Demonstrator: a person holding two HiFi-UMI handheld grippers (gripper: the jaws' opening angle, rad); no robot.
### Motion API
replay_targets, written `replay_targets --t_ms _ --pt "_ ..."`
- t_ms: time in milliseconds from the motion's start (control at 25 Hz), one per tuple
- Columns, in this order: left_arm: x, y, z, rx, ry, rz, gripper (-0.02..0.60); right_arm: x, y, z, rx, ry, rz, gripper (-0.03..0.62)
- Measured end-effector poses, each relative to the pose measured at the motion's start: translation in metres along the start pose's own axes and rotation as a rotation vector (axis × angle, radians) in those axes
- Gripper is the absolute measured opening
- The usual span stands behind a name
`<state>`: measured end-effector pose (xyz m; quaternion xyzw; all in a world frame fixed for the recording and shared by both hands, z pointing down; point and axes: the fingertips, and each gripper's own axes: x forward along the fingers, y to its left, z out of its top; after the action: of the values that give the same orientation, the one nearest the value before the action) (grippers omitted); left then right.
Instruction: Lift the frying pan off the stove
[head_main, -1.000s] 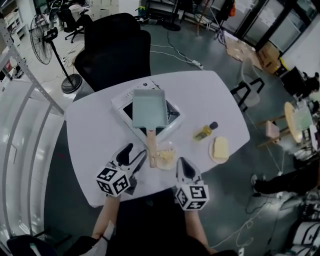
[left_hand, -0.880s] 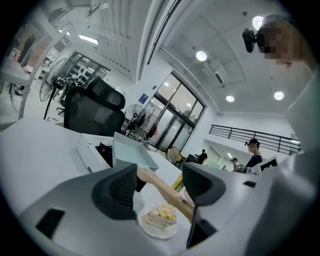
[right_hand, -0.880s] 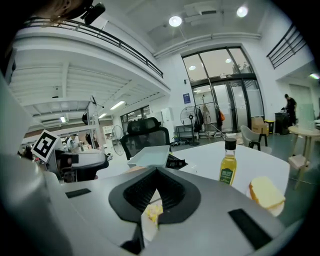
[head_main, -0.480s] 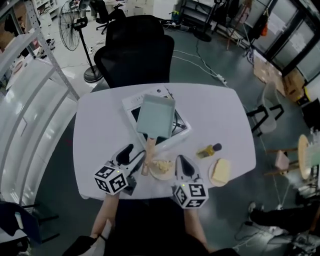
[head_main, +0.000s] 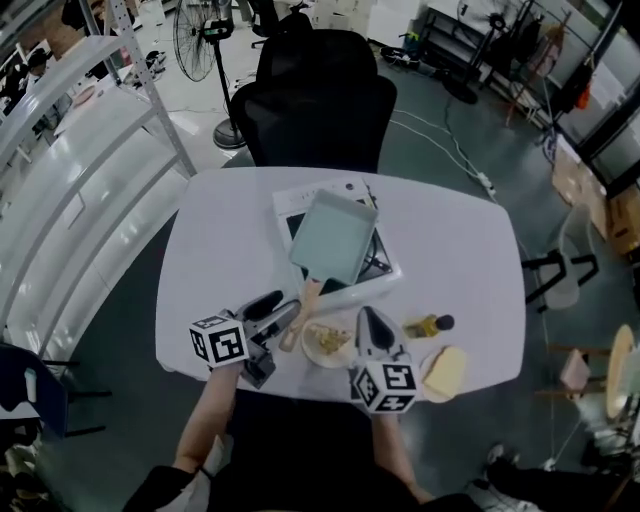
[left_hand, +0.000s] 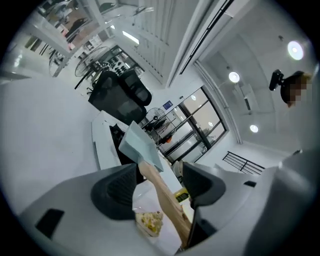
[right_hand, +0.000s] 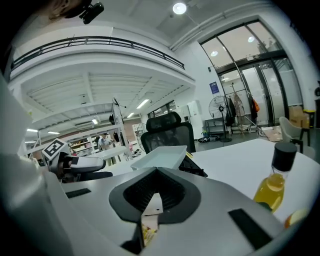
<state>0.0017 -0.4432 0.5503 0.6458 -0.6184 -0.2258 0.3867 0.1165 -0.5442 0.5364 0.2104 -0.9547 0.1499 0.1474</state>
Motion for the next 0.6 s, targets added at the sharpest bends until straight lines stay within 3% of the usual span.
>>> replay_targets --t_ms 240,440,600 --pt "0.019 0.008 -0.014 -0.058 0.073 -0.026 0.282 0.004 -0.005 -0.011 -0.005 0.026 0.062 0.005" --pt "0.038 -0.006 -0.014 -0.292 0.132 -0.163 0.282 0.008 -0.010 -0.016 -0.009 0.042 0.100 0.005" --pt "0.048 -0.010 -0.024 -0.318 0.215 -0.198 0.282 0.007 -0.014 -0.018 -0.008 0.057 0.116 0.005"
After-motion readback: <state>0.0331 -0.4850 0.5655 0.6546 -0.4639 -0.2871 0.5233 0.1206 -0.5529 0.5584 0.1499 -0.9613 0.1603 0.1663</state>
